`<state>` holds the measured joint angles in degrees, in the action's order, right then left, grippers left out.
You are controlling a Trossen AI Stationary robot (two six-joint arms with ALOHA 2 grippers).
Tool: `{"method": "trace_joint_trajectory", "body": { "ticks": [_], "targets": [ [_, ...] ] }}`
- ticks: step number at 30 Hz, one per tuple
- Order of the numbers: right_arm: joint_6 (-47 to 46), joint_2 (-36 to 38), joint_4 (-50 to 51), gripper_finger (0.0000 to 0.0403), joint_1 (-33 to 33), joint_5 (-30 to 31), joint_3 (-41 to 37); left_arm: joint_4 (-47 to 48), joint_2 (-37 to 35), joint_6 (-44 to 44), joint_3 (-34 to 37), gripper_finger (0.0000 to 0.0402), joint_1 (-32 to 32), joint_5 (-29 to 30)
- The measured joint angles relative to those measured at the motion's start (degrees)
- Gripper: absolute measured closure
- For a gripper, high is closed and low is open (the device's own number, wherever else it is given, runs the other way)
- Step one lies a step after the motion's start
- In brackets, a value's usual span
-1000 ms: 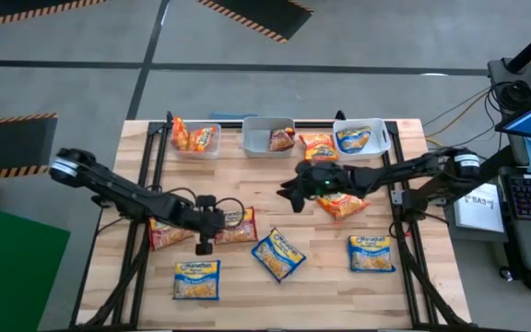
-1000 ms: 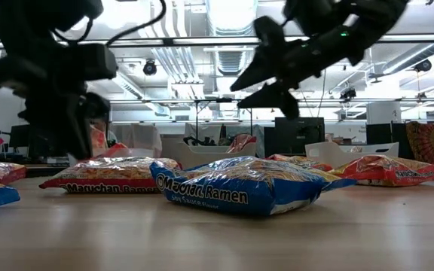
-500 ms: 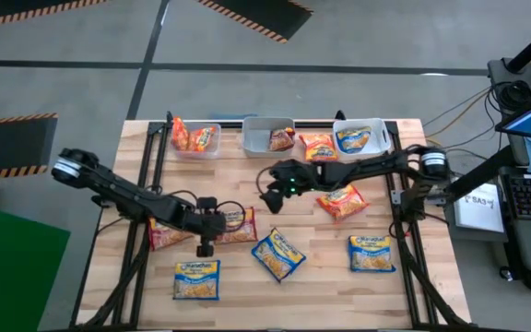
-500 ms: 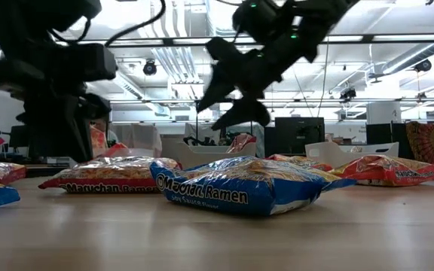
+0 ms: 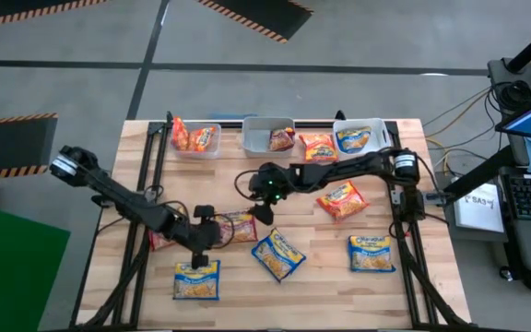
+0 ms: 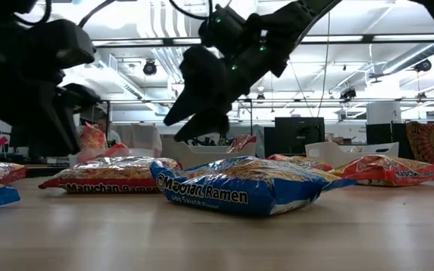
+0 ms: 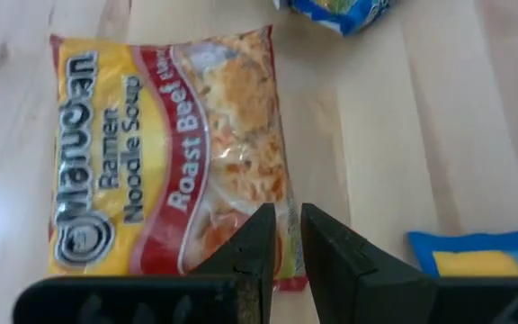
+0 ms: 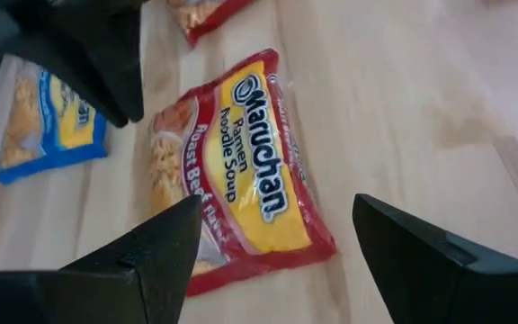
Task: Sort Maruchan noodles
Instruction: Put the red noodle pack into the grey bin
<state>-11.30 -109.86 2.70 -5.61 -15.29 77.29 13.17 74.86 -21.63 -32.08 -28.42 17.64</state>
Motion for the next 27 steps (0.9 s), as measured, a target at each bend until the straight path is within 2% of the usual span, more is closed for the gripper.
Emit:
{"method": "trace_joint_trajectory", "body": {
  "ticks": [9,15,20,23,27],
  "targets": [
    [3.54,-6.93,-3.12,0.0129,-0.04,-0.76,2.98,-5.91,0.01,-4.18,4.43,0.0362,-1.16,0.47],
    [2.38,-10.7,-6.54,0.0134,-0.02,-7.22,4.26,-9.24,0.05,-6.12,7.26,0.0362,-1.16,0.6],
    [1.87,-14.3,-8.41,0.014,0.0,-8.17,6.4,-11.66,0.05,-6.24,8.95,0.0362,-1.18,1.37],
    [1.88,-15.73,-8.5,0.0151,-0.02,-10.4,7.61,-12.03,0.05,-6.4,9.41,0.0362,-1.16,1.43],
    [1.92,-16.34,-8.31,0.0186,-0.02,-12.66,8.37,-12.0,0.05,-6.39,9.43,0.0362,-1.16,1.47]
  ]
}}
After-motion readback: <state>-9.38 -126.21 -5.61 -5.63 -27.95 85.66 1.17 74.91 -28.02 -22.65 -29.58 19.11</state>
